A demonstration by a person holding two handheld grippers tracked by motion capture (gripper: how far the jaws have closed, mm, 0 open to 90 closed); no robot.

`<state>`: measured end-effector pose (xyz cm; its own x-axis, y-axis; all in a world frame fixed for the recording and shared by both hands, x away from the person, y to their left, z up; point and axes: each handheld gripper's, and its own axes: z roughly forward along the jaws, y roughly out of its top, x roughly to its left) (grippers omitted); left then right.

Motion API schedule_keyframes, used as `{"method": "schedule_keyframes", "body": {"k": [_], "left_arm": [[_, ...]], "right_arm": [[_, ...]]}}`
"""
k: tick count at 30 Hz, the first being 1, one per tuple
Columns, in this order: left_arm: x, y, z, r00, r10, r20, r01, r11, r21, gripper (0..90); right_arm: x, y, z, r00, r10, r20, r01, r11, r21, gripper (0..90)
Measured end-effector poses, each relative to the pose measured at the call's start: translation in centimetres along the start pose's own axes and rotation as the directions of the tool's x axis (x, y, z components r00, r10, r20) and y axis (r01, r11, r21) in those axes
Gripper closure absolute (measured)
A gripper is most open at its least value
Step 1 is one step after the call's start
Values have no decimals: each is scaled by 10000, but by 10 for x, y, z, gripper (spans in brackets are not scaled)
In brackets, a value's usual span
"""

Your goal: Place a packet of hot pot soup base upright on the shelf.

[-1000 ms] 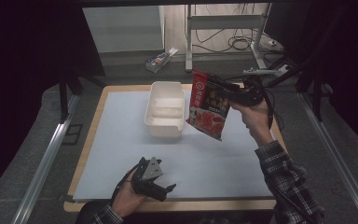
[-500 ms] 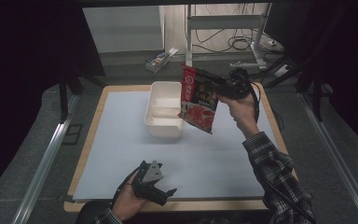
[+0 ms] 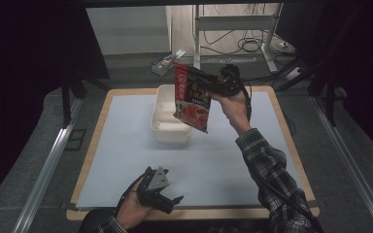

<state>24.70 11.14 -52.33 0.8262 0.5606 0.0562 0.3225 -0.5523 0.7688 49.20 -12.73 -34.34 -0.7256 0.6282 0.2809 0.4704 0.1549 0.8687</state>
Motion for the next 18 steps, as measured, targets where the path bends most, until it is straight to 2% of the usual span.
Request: {"method": "schedule_keyframes", "body": {"k": [18], "left_arm": [[0,0,1,9999,60,84,-61,10000,36,12]], "right_arm": [[17,13,46,9992,-399,15,399,9992,26,704]]}}
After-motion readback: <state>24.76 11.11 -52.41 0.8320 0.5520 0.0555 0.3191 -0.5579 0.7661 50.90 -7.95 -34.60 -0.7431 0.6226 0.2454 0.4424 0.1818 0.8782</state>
